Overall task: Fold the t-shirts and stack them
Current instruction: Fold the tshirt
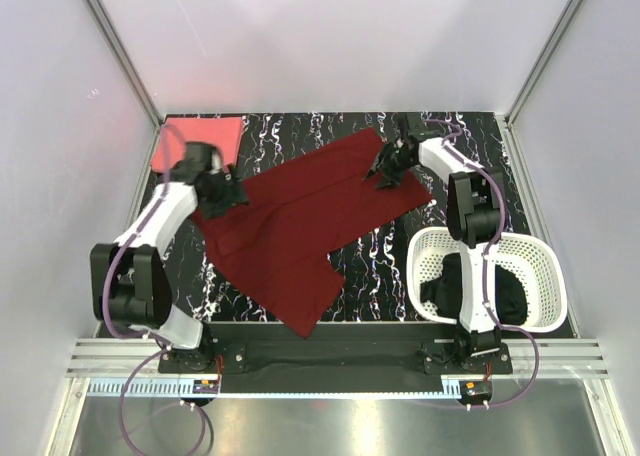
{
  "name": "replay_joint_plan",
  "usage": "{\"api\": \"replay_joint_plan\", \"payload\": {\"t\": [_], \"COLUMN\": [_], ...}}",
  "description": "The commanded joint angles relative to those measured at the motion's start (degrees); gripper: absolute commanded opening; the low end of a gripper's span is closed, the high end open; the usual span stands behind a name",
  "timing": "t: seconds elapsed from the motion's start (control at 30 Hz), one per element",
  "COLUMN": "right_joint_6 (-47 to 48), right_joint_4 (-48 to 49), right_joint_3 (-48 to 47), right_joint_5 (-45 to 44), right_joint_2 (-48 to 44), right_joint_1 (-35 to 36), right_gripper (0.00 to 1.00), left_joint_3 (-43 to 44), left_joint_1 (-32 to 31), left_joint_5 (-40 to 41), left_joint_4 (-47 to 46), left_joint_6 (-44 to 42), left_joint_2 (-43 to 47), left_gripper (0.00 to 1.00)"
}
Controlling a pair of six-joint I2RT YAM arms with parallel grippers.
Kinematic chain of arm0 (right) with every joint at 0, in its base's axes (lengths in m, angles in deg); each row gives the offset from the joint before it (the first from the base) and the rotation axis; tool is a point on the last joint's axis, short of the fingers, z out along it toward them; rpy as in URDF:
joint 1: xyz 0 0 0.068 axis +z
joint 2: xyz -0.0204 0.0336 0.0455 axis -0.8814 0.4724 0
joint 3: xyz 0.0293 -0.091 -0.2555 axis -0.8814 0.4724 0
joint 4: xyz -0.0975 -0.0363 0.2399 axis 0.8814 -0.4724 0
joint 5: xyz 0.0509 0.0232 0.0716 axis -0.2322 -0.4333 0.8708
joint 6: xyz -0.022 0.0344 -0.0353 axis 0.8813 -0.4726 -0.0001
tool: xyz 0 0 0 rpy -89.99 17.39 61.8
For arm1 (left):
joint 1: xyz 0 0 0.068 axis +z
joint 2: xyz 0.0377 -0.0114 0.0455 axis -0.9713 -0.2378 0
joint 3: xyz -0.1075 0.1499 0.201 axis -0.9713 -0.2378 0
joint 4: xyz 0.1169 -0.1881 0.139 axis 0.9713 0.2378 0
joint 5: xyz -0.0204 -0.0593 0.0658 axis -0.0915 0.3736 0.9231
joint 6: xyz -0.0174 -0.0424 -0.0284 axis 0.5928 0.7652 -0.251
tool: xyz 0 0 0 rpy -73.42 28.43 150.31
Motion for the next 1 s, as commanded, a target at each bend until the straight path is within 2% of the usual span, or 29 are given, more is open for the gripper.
{"api": "replay_joint_plan", "payload": {"t": [0.0, 0.13, 0.2, 0.3, 0.43, 0.57, 0.63, 0.7, 0.83, 0.97], "right_joint_6": [-0.3, -4.6, -7.6, -8.4, -9.5, -11.6, -12.3, -13.0, -15.8, -18.5], "right_joint_4": [3.1, 10.9, 14.0, 15.3, 16.6, 18.1, 18.9, 20.7, 23.4, 24.6], "right_joint_3": [3.2, 10.1, 12.7, 12.2, 11.8, 11.0, 9.4, 7.3, 3.1, -2.0], "right_joint_5": [4.2, 7.5, 9.6, 11.2, 11.8, 12.8, 13.4, 14.8, 17.0, 17.5], "right_joint_2": [-7.8, -11.0, -11.5, -10.4, -9.7, -8.0, -6.5, -4.7, -1.2, 2.0], "right_joint_1": [5.1, 9.0, 10.7, 13.0, 14.9, 15.8, 16.8, 17.5, 20.4, 22.2], "right_gripper": [0.52, 0.52, 0.52, 0.51, 0.50, 0.49, 0.49, 0.45, 0.37, 0.28], "left_joint_3": [5.6, 7.4, 7.9, 8.9, 11.4, 12.6, 13.1, 13.9, 16.3, 19.7], "left_joint_1": [-8.8, -15.9, -17.2, -17.7, -17.7, -17.7, -17.6, -17.5, -16.6, -14.4], "left_joint_5": [10.4, 15.7, 17.6, 21.1, 21.9, 20.3, 22.4, 24.1, 29.6, 30.7], "left_joint_4": [3.8, 4.4, 4.5, 4.6, 4.8, 5.2, 5.1, 5.2, 5.1, 5.8], "left_joint_6": [-8.1, -9.7, -10.2, -11.0, -13.2, -13.9, -13.7, -13.9, -15.3, -16.1], "left_joint_2": [-2.8, -7.5, -9.3, -12.6, -16.8, -19.5, -19.9, -20.3, -22.1, -25.7], "left_gripper": [0.74, 0.72, 0.71, 0.70, 0.67, 0.62, 0.57, 0.52, 0.52, 0.52]}}
